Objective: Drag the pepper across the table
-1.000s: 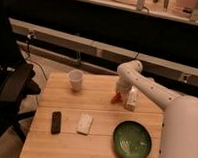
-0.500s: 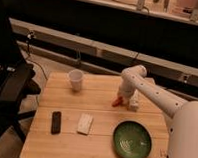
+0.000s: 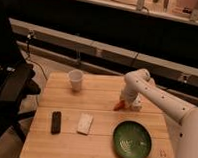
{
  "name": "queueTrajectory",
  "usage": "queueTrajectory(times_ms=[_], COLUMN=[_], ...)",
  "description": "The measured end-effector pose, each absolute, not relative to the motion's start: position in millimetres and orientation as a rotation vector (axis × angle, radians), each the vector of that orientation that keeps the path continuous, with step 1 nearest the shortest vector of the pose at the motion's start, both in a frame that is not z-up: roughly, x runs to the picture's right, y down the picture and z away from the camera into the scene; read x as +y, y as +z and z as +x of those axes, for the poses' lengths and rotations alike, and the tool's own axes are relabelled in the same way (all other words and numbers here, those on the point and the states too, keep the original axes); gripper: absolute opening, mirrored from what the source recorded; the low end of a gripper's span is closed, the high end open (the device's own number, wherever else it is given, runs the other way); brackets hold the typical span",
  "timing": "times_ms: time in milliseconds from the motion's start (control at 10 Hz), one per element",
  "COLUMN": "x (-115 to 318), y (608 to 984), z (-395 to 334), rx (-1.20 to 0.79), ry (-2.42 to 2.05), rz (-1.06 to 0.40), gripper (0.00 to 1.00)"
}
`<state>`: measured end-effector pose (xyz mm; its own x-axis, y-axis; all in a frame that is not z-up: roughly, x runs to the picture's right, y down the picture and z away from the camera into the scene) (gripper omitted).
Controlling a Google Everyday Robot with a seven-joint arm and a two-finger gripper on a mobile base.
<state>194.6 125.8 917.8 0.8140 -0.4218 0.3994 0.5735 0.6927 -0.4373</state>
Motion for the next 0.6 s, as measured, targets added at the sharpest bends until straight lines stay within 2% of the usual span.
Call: queueTrajectory(times_ms=[300, 600], x=[112, 126], y=[928, 914], z=[195, 200], rx=[-0.283, -0.284], ry=[-0.564, -0.552], rz=[-0.572, -0.573], gripper=[0.00, 0.00])
